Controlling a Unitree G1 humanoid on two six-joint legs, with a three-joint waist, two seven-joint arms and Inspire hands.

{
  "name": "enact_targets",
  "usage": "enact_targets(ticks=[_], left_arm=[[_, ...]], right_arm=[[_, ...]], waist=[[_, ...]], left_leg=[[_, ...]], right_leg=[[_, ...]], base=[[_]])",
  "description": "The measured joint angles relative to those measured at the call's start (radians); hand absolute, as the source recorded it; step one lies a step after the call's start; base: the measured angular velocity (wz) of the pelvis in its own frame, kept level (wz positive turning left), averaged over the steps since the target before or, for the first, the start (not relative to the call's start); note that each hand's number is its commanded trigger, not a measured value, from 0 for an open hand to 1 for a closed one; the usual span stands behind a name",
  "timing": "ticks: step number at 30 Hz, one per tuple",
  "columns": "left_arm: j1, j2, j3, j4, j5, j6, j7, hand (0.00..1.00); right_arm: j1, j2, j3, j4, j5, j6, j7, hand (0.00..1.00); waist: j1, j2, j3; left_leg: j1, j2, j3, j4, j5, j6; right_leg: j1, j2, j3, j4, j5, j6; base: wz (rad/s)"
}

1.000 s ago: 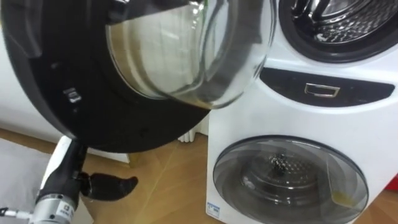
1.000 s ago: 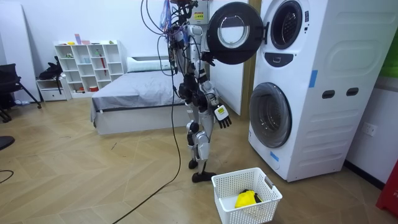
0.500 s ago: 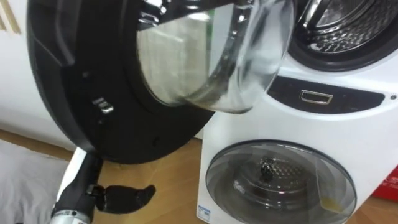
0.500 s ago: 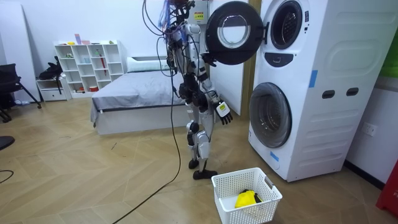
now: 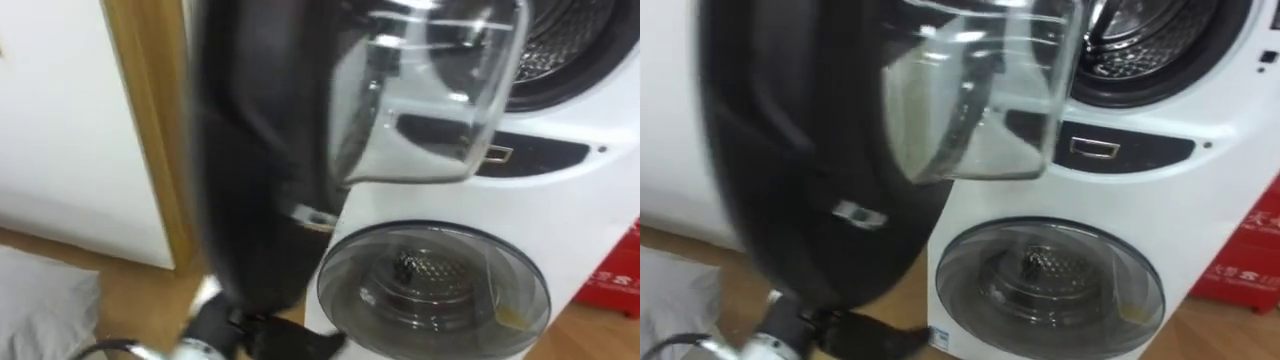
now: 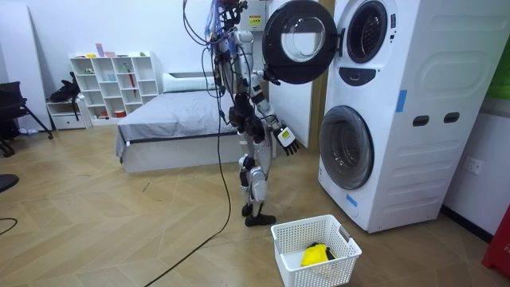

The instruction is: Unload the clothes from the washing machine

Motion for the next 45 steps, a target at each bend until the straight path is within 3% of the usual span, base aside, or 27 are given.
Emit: enact_targets(ticks=[1,2,4,5,7,10,12,16,20,24,26,30,33,37,41,43,44,45], left_arm=[[-0.047,-0.010,-0.030,-0.001,-0.038,0.000,-0.005,0.00],[-0.052,-0.024,-0.029,0.001,-0.047,0.003,-0.005,0.00],[-0.063,-0.037,-0.027,0.001,-0.053,0.004,-0.005,0.00],[-0.071,-0.055,-0.030,0.000,-0.072,0.003,-0.005,0.00],[-0.072,-0.068,-0.038,0.000,-0.086,0.003,-0.005,0.00],[-0.125,-0.087,-0.063,0.000,-0.095,-0.012,-0.006,0.00],[-0.169,-0.091,-0.097,0.001,-0.129,-0.050,-0.009,0.00],[-0.284,-0.122,-0.202,0.023,-0.155,-0.123,-0.054,0.00],[-0.351,-0.126,-0.250,0.090,-0.164,-0.129,-0.107,0.00],[-0.365,-0.127,-0.252,0.167,-0.163,-0.129,-0.125,0.00],[-0.386,-0.127,-0.259,0.226,-0.162,-0.127,-0.125,0.00],[-0.394,-0.127,-0.266,0.281,-0.161,-0.125,-0.125,0.00],[-0.395,-0.114,-0.254,0.383,-0.157,-0.128,-0.114,0.00],[-0.338,-0.094,-0.228,0.575,-0.098,-0.135,-0.073,0.00],[-0.223,-0.067,-0.124,0.749,0.016,-0.158,-0.009,0.00],[-0.146,-0.051,-0.022,0.910,0.062,-0.180,0.060,0.00],[-0.124,-0.049,0.030,1.025,0.076,-0.190,0.103,0.00],[-0.111,-0.049,0.051,1.069,0.074,-0.190,0.125,0.00]], right_arm=[[-0.012,0.002,0.004,0.014,0.003,-0.001,-0.006,0.00],[-0.016,0.010,0.034,0.022,0.016,0.003,-0.006,0.00],[-0.010,0.006,0.051,0.022,0.020,0.000,-0.006,0.00],[-0.009,-0.001,0.051,0.024,0.020,0.000,-0.011,0.00],[-0.010,-0.003,0.059,0.023,0.020,-0.003,-0.026,0.00],[-0.011,0.003,0.081,0.024,0.021,-0.003,-0.023,0.00],[-0.011,0.004,0.093,0.024,0.032,-0.003,-0.023,0.00],[-0.015,0.010,0.102,0.025,0.033,-0.003,-0.023,0.00],[-0.023,0.007,0.108,0.025,0.033,0.000,-0.028,0.00],[-0.033,0.007,0.108,0.026,0.033,0.011,-0.027,0.00],[-0.050,0.004,0.111,0.029,0.033,0.031,-0.027,0.00],[-0.052,0.003,0.112,0.031,0.033,0.044,-0.026,0.00],[-0.047,0.002,0.105,0.023,0.031,0.053,-0.006,0.00],[-0.042,0.003,0.076,0.024,0.033,0.054,0.023,0.00],[-0.013,0.002,0.026,0.018,0.026,0.067,0.030,0.00],[0.015,-0.006,0.009,-0.007,0.031,0.073,0.035,0.00],[0.027,-0.011,0.007,-0.007,0.032,0.073,0.035,0.00],[0.030,-0.012,0.005,-0.007,0.033,0.073,0.035,0.00]], waist=[[-0.002,0.011,0.0073],[-0.021,0.008,0.0049],[-0.040,0.000,0.0011],[-0.053,0.008,0.0007],[-0.063,0.017,-0.0004],[-0.114,0.011,0.0014],[-0.129,0.008,0.0004],[-0.159,0.008,0.0027],[-0.181,0.023,0.0078],[-0.202,0.033,0.0139],[-0.216,0.039,0.0171],[-0.221,0.043,0.0174],[-0.212,0.043,0.0175],[-0.199,0.042,0.0178],[-0.139,0.035,0.0180],[-0.105,0.022,0.0091],[-0.078,0.017,0.0021],[-0.072,0.013,0.0002]], left_leg=[[-0.069,0.018,-0.089,0.129,-0.079,0.032],[-0.069,0.025,-0.053,0.125,-0.086,0.041],[-0.028,0.041,0.018,0.074,-0.078,0.033],[-0.001,0.041,0.050,0.035,-0.064,0.032],[0.027,0.036,0.075,-0.002,-0.050,0.047],[0.041,0.035,0.080,-0.025,-0.046,0.049],[0.055,0.035,0.087,-0.043,-0.043,0.055],[0.104,0.035,0.104,-0.104,-0.021,0.097],[0.127,0.038,0.111,-0.126,-0.022,0.086],[0.124,0.040,0.106,-0.126,-0.022,0.077],[0.122,0.039,0.082,-0.127,-0.023,0.074],[0.122,0.040,0.080,-0.131,-0.022,0.070],[0.125,0.042,0.080,-0.139,-0.022,0.061],[0.128,0.043,0.071,-0.139,-0.019,0.056],[0.139,0.043,0.060,-0.155,-0.015,0.047],[0.141,0.042,0.040,-0.155,-0.013,0.041],[0.143,0.042,0.030,-0.155,-0.011,0.038],[0.144,0.043,0.025,-0.154,-0.011,0.036]], right_leg=[[-0.058,0.019,0.067,0.101,-0.059,0.017],[-0.061,0.023,0.072,0.132,-0.082,0.018],[-0.041,0.018,0.074,0.100,-0.084,0.014],[-0.025,0.020,0.080,0.075,-0.080,0.012],[-0.011,0.025,0.089,0.053,-0.043,0.018],[0.007,0.033,0.099,0.008,-0.036,0.019],[0.017,0.041,0.112,-0.008,-0.036,0.019],[0.051,0.060,0.132,-0.046,-0.035,0.017],[0.068,0.075,0.164,-0.081,-0.037,0.012],[0.060,0.080,0.183,-0.086,-0.043,0.002],[0.060,0.084,0.197,-0.093,-0.044,0.000],[0.055,0.087,0.207,-0.093,-0.048,-0.005],[0.057,0.093,0.213,-0.092,-0.049,-0.007],[0.058,0.094,0.208,-0.092,-0.051,-0.011],[0.055,0.096,0.190,-0.085,-0.059,-0.024],[0.061,0.096,0.173,-0.083,-0.067,-0.032],[0.065,0.097,0.167,-0.083,-0.070,-0.035],[0.068,0.097,0.164,-0.084,-0.071,-0.035]], base=[[-0.05],[-0.23],[-0.43],[-0.48],[-0.52],[-0.17],[-0.13],[-0.15],[-0.27],[-0.24],[-0.19],[-0.10],[-0.05],[0.00],[-0.01],[0.18],[0.20],[0.17]])
